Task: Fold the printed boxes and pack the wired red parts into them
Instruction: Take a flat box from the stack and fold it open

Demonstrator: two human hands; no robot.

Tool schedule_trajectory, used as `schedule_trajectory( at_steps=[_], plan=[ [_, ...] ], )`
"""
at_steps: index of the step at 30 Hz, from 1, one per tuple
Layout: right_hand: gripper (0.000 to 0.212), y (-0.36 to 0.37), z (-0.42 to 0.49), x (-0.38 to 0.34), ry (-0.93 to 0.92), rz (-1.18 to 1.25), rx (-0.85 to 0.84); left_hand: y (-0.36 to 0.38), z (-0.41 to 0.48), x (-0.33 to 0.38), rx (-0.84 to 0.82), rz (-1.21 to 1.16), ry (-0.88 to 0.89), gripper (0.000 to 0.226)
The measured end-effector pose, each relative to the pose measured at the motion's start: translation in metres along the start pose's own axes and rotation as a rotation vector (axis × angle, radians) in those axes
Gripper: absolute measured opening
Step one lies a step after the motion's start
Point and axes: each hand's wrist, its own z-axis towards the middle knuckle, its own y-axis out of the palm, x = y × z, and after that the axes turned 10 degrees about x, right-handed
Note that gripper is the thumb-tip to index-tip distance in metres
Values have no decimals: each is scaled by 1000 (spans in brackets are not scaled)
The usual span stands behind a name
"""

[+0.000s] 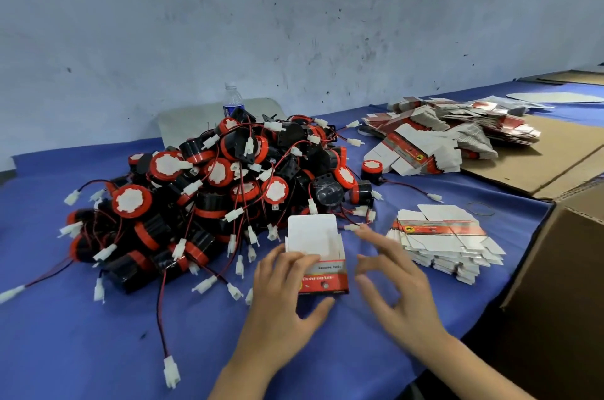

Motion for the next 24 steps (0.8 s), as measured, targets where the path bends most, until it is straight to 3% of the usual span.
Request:
schedule_trajectory(
  at_steps=[3,6,11,17,19,22,24],
  plan=[
    [11,9,22,6,364,163,232,3,-1,1,-3,74,76,23],
    [20,25,51,27,719,195,225,5,-1,4,-16,124,129,22],
    [24,69,62,42,827,128,-4,2,2,6,169,215,57,31],
    [52,105,54,40,859,-270,-25,-1,3,1,185,126,-22,28],
    [44,108,55,37,876,-285,11,0,1,1,234,80,-31,45],
    [26,107,52,37,816,-249,109,-1,1,-1,251,-38,-111,94],
    [36,106,52,38,825,-256,85,0,1,-3,251,-71,-126,110]
  ],
)
